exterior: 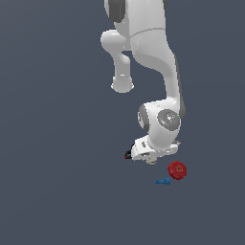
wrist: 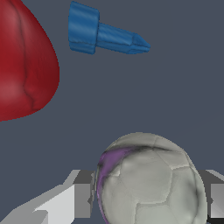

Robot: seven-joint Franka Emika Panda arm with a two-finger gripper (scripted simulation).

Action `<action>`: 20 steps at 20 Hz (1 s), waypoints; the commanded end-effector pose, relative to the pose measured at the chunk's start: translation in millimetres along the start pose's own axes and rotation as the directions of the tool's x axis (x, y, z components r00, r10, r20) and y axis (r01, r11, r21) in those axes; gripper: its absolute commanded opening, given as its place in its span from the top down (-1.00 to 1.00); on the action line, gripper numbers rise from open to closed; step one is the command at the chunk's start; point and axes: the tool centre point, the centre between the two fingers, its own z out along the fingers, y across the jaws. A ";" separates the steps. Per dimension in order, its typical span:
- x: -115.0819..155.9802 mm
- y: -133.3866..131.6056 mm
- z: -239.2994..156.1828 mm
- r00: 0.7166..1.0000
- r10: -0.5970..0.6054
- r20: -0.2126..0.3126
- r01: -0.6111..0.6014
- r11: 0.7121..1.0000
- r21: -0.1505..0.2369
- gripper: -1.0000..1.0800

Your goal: Pick up a designated object from a clutter of objects.

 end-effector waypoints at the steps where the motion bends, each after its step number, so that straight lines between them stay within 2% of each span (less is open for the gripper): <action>1: 0.0 0.0 -0.1 1.000 0.000 0.000 0.000 1.000 0.000 1.00; 11: -13.6 0.6 -22.5 1.000 0.000 0.000 0.000 1.000 0.000 1.00; 20: -45.4 2.0 -75.4 1.000 0.000 0.000 0.000 1.000 -0.001 1.00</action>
